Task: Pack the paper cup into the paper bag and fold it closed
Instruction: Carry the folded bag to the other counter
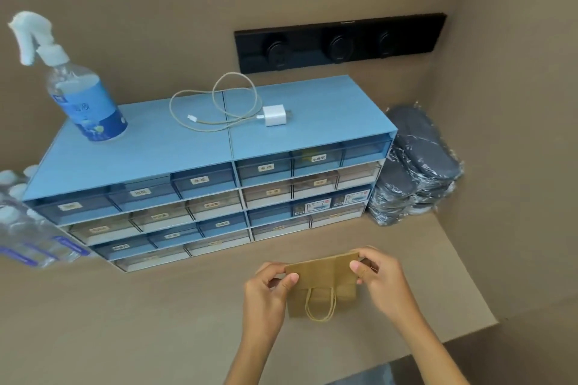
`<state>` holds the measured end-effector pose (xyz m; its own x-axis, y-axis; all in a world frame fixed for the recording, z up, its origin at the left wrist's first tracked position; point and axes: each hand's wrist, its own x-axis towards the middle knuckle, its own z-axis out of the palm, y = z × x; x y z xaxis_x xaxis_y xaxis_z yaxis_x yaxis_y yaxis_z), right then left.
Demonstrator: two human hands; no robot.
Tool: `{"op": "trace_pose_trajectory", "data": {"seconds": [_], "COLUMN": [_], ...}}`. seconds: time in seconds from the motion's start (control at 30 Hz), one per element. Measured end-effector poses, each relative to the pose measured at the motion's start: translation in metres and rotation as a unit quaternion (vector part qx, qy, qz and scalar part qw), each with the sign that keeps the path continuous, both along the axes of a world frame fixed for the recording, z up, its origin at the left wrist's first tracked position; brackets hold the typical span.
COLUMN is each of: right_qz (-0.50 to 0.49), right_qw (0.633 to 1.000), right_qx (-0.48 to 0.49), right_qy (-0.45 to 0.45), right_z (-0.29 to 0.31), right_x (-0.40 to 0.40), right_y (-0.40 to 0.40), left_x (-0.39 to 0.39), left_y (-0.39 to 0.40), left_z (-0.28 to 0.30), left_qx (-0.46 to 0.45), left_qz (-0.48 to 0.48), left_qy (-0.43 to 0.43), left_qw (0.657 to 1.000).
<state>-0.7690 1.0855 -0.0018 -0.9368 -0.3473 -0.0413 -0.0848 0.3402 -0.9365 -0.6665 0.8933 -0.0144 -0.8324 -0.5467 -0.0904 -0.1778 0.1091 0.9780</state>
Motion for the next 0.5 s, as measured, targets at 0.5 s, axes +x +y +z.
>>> {"op": "trace_pose_trajectory", "data": {"seconds": [0.5], "right_qz": [0.088], "right_qw": [0.994], "right_qx": [-0.016], "right_qy": [-0.056], "right_z": [-0.042], "right_x": [-0.061], "right_y": [0.022], "left_x": [-0.032], "left_y": [0.032], "left_z": [-0.021], "left_qx": [-0.019], "left_qz": [0.054], "left_qy": [-0.069], "left_qw": [0.996]}}
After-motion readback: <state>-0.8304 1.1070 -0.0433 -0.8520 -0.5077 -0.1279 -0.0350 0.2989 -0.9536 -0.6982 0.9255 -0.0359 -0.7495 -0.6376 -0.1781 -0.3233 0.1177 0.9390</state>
